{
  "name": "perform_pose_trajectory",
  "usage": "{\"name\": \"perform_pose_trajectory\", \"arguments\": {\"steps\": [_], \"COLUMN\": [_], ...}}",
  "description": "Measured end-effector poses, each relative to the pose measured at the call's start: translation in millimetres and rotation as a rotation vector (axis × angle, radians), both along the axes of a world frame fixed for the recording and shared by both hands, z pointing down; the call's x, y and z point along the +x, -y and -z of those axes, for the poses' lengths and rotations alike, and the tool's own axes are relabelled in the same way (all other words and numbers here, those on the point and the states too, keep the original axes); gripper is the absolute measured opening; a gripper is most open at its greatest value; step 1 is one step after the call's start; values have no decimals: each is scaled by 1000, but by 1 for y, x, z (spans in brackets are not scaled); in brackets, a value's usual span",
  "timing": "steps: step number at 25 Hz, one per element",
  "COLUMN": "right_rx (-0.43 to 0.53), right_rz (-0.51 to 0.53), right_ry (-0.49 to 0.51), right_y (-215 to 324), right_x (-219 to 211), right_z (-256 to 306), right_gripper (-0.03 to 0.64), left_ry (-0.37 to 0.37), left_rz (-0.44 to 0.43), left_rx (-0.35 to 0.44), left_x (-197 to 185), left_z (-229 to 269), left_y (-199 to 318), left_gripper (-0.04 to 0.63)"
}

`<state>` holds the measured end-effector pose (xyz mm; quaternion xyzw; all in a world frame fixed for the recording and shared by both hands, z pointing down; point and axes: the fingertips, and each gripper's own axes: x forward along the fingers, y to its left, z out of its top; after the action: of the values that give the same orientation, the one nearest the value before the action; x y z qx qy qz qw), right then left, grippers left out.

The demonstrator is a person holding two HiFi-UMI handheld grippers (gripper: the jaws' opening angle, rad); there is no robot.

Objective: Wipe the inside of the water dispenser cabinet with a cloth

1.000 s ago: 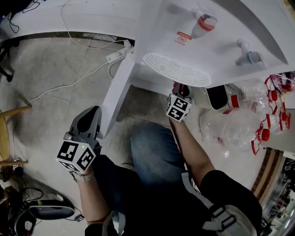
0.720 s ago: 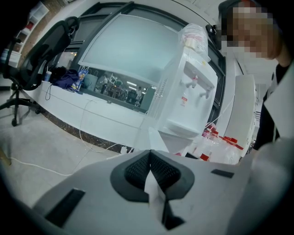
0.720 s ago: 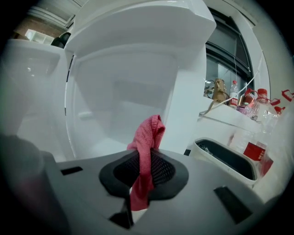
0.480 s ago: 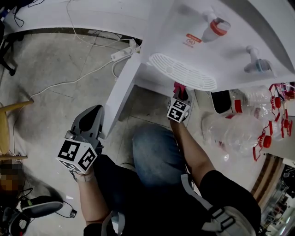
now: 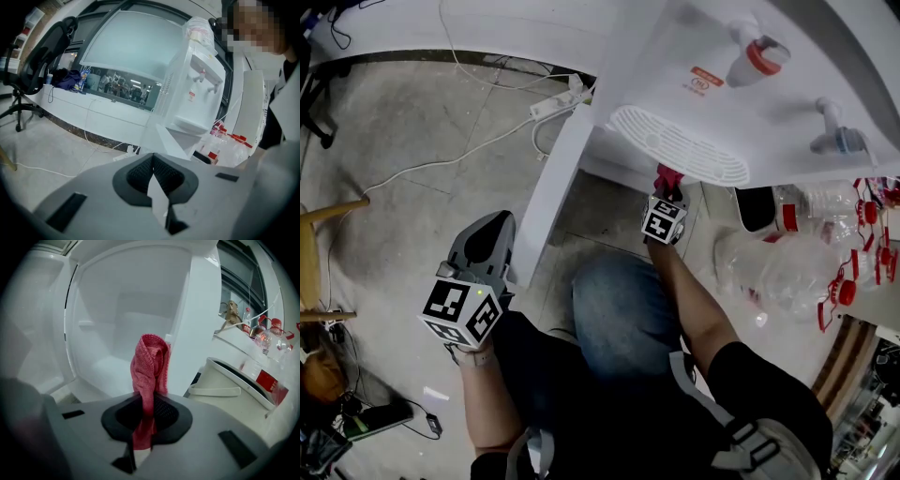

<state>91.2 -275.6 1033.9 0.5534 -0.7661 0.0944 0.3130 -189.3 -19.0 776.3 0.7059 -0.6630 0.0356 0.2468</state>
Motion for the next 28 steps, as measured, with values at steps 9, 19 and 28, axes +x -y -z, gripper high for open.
{"name": "perform_pose_trajectory", "arguments": {"steps": [9,19,28], "right_rx": [-52,45,21], "right_rz": [-9,41,176], "right_ry": [-16,51,135], "right_y": [0,9,0], "right_x": [3,-17,-54], "right_z": [-18,28,59], "right_gripper": [46,46,46], "left_ry": [13,-2,-17], "left_rz": [-10,2,43], "left_rx": [-10,2,9], "left_x": [3,2,-2], "left_z": [-5,-3,0], "left_y": [3,9,13], "left_gripper": [8,8,8]}}
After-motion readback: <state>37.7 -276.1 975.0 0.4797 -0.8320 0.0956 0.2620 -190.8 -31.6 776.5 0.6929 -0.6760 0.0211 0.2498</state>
